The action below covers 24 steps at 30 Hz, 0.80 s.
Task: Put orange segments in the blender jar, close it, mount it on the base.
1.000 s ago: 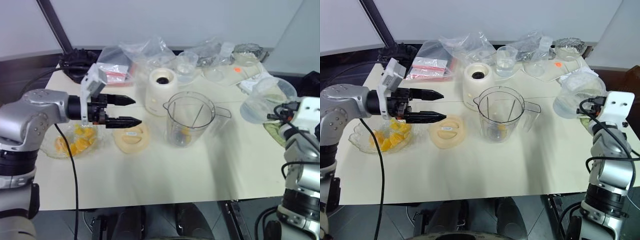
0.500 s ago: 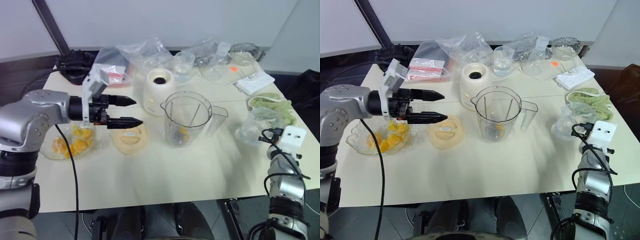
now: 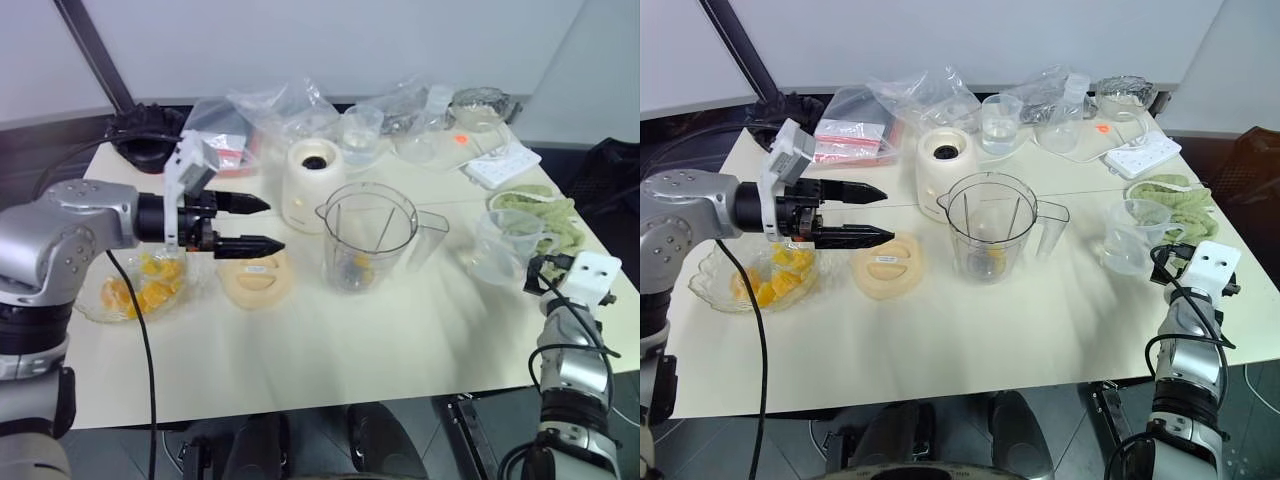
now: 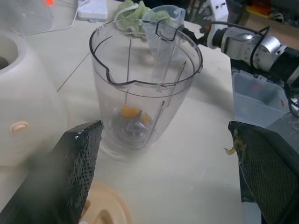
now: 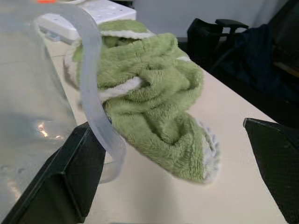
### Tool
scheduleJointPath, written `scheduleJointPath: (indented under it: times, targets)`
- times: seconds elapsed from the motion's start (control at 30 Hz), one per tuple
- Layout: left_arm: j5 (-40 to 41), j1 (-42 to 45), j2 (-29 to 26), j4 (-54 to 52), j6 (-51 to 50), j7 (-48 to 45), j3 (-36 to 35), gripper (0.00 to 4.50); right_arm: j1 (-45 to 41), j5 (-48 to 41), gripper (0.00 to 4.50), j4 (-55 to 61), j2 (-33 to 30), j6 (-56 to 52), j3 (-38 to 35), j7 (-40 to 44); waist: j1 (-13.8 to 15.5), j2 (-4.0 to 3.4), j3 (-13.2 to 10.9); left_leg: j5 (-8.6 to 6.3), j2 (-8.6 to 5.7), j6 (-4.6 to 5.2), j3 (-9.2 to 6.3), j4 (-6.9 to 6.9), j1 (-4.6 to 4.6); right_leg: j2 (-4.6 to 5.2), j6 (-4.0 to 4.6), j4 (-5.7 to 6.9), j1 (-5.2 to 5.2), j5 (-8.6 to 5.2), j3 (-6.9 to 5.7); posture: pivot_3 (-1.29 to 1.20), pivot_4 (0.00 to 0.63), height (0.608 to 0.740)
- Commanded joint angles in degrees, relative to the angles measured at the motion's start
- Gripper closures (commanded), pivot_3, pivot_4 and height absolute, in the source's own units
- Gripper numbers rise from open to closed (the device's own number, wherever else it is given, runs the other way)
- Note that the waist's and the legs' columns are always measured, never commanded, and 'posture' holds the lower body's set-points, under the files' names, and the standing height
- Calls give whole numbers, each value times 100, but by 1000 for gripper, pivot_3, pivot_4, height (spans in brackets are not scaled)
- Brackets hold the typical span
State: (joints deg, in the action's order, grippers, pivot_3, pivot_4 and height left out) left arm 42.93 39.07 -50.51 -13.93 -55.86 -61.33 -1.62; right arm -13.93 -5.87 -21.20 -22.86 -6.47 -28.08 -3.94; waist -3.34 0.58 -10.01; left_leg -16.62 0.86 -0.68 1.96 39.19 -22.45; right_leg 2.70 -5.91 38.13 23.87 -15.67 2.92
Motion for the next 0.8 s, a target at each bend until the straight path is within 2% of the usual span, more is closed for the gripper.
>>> scheduleJointPath:
  times: [0.03,0.3,0.7,0.8]
  targets:
    - [17,95,-39,-91,23,27,-85,0,47,11,47,136,-37,-48,18,-99,-11,0,0,0,0,0,0,-1,4,-1,0,-1,-4,0,0,0,150,740]
    - [-14,109,-9,-28,69,62,-53,0,374,-29,47,542,39,-279,77,-179,-60,0,0,0,3,0,0,-2,5,-1,0,-4,-8,0,1,0,150,740]
    - [-302,46,139,271,356,31,106,0,1719,-69,47,2592,473,-831,266,30,-38,1,0,0,6,0,-3,-5,5,2,0,-7,-10,-1,0,0,150,740]
    - [-598,183,228,628,587,112,198,0,2282,-211,47,3500,633,-920,220,167,6,1,0,-1,6,0,-5,-8,5,-1,-1,-9,-9,-2,-1,0,150,740]
